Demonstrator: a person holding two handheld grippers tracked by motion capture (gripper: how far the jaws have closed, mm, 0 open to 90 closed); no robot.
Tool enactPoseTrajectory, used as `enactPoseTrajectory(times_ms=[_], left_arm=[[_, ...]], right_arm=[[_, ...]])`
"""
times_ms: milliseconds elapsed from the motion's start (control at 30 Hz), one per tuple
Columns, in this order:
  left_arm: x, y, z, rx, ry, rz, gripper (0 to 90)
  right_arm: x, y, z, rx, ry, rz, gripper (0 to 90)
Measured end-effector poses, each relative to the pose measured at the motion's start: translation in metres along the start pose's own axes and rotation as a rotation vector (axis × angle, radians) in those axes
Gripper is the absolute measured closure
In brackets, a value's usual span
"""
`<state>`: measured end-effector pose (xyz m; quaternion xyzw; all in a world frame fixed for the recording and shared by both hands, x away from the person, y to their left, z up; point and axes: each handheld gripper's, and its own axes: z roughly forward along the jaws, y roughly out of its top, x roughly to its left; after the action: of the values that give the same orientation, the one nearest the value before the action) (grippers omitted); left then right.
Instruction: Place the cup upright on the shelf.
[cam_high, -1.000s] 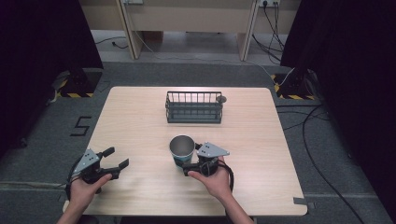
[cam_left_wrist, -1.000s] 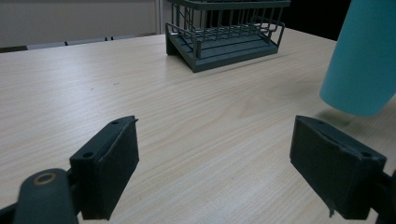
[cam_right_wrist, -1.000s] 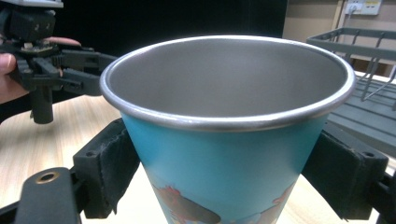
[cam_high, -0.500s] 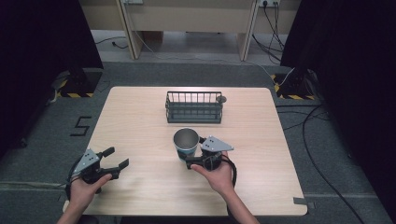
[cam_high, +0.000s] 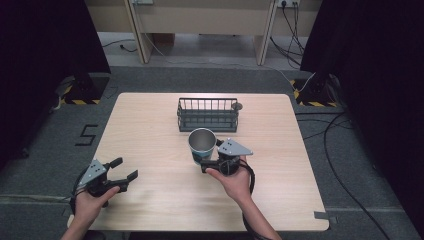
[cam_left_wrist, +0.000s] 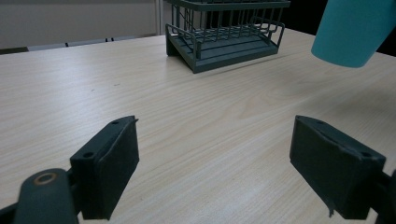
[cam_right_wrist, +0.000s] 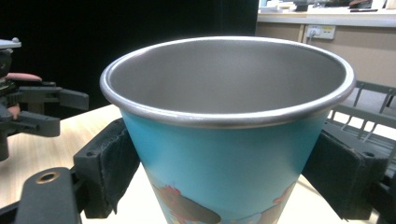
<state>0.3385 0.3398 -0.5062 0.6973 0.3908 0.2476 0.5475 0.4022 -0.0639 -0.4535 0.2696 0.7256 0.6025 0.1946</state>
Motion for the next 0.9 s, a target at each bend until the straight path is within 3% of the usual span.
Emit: enactPoseTrajectory(times_ms=[900], left_arm=[[0.0,0.0,0.0,-0.003,0.0,0.001,15.2]], right_arm=[[-0.019,0.02,0.009,-0.052,-0.068,0.014,16.8]])
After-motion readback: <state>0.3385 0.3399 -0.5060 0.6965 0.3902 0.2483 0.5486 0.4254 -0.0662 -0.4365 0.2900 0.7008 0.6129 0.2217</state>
